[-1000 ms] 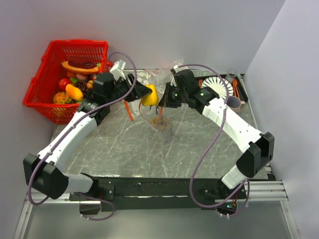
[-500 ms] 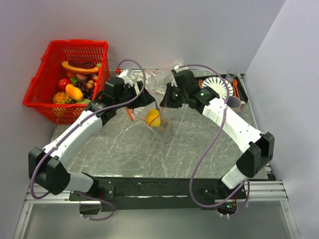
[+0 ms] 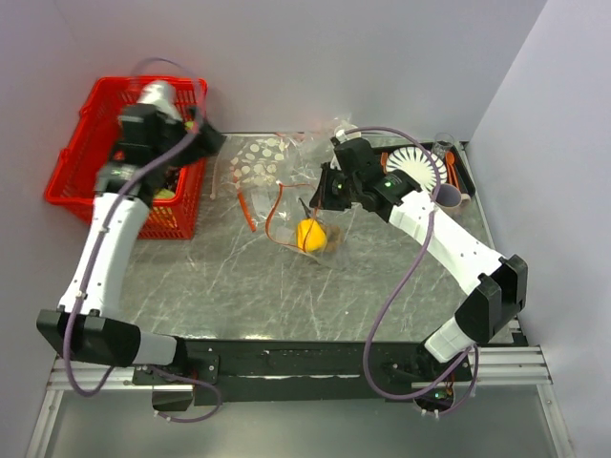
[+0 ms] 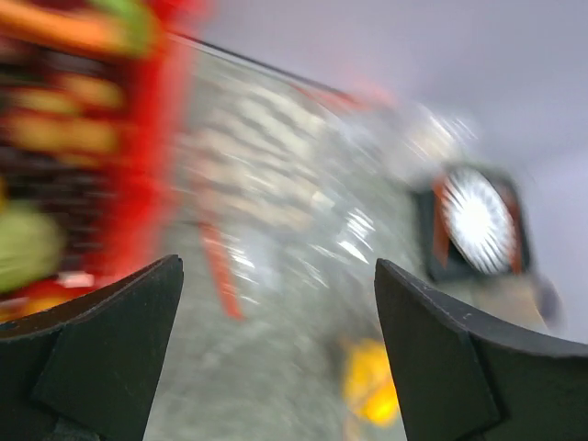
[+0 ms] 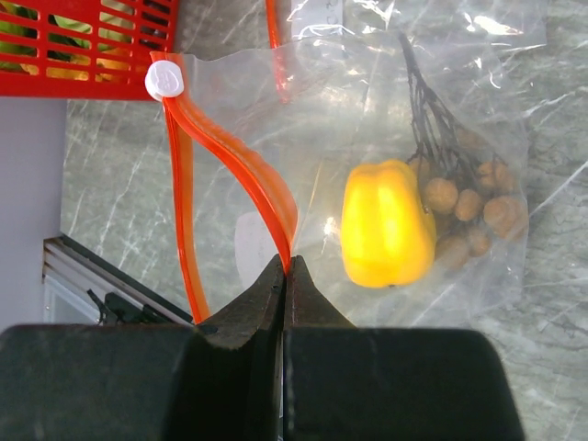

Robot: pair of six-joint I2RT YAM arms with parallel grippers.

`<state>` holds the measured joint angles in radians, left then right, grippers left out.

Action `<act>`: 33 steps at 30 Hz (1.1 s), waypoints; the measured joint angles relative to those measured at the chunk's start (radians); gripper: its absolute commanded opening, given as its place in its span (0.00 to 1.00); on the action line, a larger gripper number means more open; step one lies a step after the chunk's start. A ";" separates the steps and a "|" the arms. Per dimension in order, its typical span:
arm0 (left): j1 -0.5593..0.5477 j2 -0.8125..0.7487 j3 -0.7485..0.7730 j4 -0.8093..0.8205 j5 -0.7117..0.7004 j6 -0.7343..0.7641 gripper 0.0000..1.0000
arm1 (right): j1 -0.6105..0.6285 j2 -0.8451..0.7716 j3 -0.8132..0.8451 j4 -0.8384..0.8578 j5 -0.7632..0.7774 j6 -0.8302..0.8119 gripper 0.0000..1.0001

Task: Place the food in the zip-top bag and seal the zipper
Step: Pick up the fake fruit from the bin.

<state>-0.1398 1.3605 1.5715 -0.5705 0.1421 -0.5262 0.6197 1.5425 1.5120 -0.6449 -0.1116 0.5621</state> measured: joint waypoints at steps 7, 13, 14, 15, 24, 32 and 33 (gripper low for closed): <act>0.303 0.079 0.074 -0.070 -0.115 0.040 0.99 | 0.000 -0.012 -0.015 0.005 0.005 -0.009 0.00; 0.383 0.274 0.146 -0.119 -0.220 0.066 0.99 | 0.000 -0.029 -0.060 0.026 0.002 -0.011 0.00; 0.391 0.303 0.151 -0.124 -0.229 0.069 0.99 | 0.000 -0.029 -0.064 0.026 0.000 -0.011 0.00; 0.399 0.334 0.154 -0.130 -0.239 0.069 0.99 | 0.000 -0.029 -0.068 0.028 -0.003 -0.011 0.00; 0.427 0.623 0.333 -0.178 -0.298 0.069 0.99 | 0.000 -0.040 -0.095 0.056 -0.021 -0.014 0.00; 0.426 0.751 0.397 -0.187 -0.297 0.071 0.75 | 0.000 -0.048 -0.121 0.073 -0.032 -0.014 0.00; 0.426 0.757 0.397 -0.192 -0.294 0.071 0.69 | 0.000 -0.049 -0.124 0.074 -0.032 -0.014 0.00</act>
<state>0.2867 2.1178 1.9682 -0.7624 -0.1516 -0.4553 0.6193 1.4937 1.3880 -0.5705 -0.1440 0.5476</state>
